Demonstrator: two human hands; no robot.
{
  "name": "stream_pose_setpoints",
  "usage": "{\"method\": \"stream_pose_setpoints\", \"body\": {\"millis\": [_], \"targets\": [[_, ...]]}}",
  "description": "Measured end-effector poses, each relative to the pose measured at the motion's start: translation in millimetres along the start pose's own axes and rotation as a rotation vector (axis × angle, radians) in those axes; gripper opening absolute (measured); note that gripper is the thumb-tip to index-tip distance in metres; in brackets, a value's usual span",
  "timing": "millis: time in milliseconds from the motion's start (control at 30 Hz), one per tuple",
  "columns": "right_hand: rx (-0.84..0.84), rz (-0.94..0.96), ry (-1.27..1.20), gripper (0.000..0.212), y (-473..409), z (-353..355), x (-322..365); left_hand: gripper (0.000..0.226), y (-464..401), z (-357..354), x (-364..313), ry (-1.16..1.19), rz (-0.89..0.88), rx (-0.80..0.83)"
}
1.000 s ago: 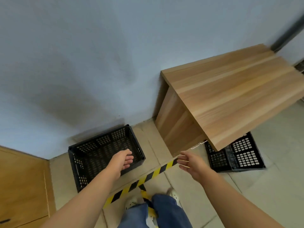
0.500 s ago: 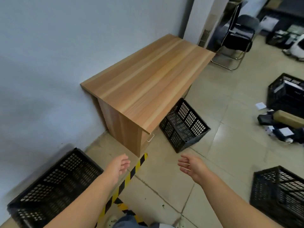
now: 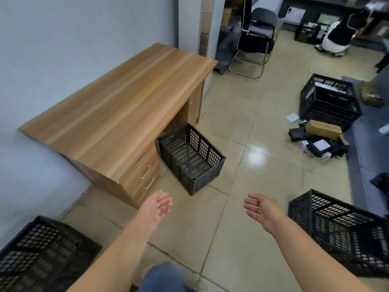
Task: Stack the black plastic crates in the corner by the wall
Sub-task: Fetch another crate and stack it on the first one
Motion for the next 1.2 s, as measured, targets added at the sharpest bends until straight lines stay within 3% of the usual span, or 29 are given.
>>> {"method": "stream_pose_setpoints", "body": {"millis": [433, 833, 1200], "targets": [[-0.002, -0.022, 0.002, 0.012, -98, 12, 80, 0.031, -75, -92, -12, 0.079, 0.033, -0.071], [0.010, -0.063, 0.138, 0.012, -216, -26, 203, 0.043, -166, -189, -95, 0.238, 0.111, -0.153], [0.083, -0.063, 0.281, 0.011, -299, -72, 283, 0.040, -211, -231, -136, 0.279, 0.096, -0.275]]}}
Point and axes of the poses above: each hand's wrist, its own y-axis away from the middle knuckle, its own z-axis out of the back of the hand, x = y × z, the point moved 5 cm from there along -y, towards the middle knuckle, and after that the axes turned 4 degrees about -x, right-handed, at the moved point
